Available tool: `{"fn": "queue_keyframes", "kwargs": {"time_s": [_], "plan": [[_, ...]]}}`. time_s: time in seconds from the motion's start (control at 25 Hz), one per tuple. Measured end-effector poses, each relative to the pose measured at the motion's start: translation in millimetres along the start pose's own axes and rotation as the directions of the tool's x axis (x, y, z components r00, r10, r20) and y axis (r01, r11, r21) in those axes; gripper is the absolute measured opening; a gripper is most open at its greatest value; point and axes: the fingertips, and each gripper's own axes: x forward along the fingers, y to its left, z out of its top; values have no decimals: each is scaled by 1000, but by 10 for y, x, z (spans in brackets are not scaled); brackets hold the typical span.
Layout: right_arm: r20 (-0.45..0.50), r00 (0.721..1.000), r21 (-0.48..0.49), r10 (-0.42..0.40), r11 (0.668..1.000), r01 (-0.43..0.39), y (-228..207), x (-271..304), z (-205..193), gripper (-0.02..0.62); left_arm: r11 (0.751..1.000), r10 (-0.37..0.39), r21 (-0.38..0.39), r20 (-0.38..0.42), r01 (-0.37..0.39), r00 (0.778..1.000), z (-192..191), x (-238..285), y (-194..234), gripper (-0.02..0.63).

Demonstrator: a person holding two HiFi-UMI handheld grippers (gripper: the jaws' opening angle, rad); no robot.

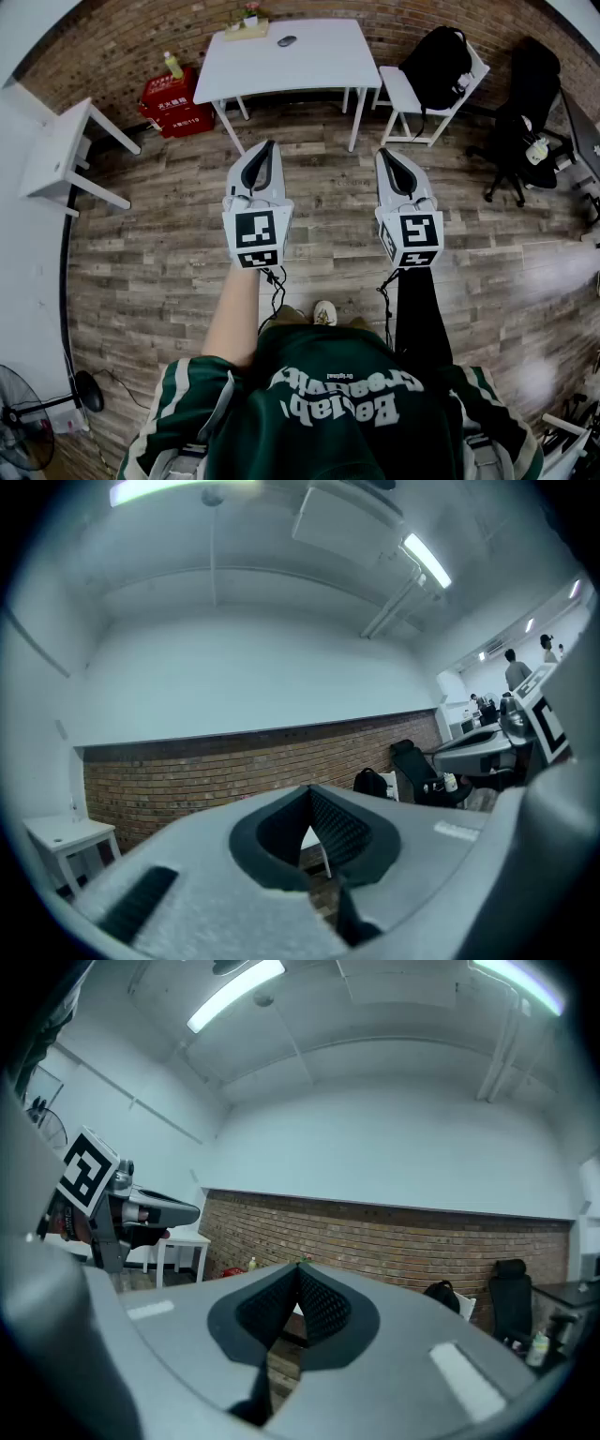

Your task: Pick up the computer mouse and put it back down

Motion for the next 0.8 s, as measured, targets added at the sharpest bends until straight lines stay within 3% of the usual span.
{"fn": "queue_keyframes", "kwargs": {"time_s": [0.44, 0.68, 0.8], "plan": [[24, 1000, 23, 18, 1000, -18, -5, -1, -7, 14, 1000, -4, -20, 32, 5, 999, 60, -54, -38, 13], [34, 999, 14, 35, 999, -35, -13, -17, 14, 14, 997, -64, -44, 34, 66, 997, 74, -8, -136, 189], [33, 999, 13, 31, 999, -32, -48, 2, 2, 14, 996, -79, -41, 41, 81, 996, 107, 27, -143, 219]]}}
